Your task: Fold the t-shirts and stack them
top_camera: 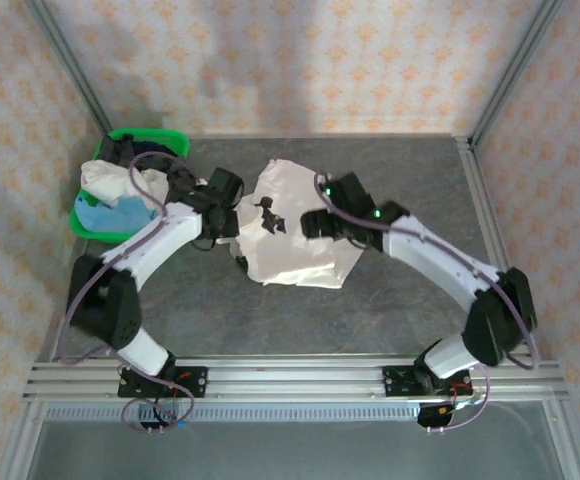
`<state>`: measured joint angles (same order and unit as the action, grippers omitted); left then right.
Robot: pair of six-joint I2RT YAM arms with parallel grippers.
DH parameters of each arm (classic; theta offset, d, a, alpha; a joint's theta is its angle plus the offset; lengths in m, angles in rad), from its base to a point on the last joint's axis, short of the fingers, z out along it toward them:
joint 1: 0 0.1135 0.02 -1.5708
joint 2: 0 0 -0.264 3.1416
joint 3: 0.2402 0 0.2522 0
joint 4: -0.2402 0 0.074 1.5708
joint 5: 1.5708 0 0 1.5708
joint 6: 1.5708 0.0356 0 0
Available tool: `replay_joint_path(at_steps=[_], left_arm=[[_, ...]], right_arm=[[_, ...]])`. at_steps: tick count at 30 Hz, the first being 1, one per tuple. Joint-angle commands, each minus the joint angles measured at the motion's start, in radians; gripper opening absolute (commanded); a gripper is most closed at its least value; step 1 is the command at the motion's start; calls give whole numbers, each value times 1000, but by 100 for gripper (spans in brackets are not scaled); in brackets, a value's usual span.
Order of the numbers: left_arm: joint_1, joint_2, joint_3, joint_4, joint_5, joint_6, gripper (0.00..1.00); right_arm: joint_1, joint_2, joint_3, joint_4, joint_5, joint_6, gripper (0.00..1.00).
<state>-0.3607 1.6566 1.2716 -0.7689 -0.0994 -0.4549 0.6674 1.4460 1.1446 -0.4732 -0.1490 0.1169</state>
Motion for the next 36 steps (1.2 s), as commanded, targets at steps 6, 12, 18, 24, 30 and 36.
replay_joint_path(at_steps=[6, 12, 18, 24, 30, 36], left_arm=[[-29, 335, 272, -39, -8, 105, 60], [-17, 376, 343, -85, -48, 99, 12], [21, 197, 348, -142, -46, 82, 0], [25, -98, 312, -182, -8, 25, 0], [26, -268, 206, -114, 7, -47, 0], [65, -139, 155, -128, 35, -118, 55]], right_arm=[[130, 162, -172, 193, 138, 34, 89], [149, 276, -139, 148, 258, 19, 72], [113, 222, -95, 54, 461, 19, 12], [2, -13, 54, -39, 526, -79, 0], [-116, 66, 321, 19, 402, -214, 0], [-189, 557, 865, -223, 359, -204, 52]])
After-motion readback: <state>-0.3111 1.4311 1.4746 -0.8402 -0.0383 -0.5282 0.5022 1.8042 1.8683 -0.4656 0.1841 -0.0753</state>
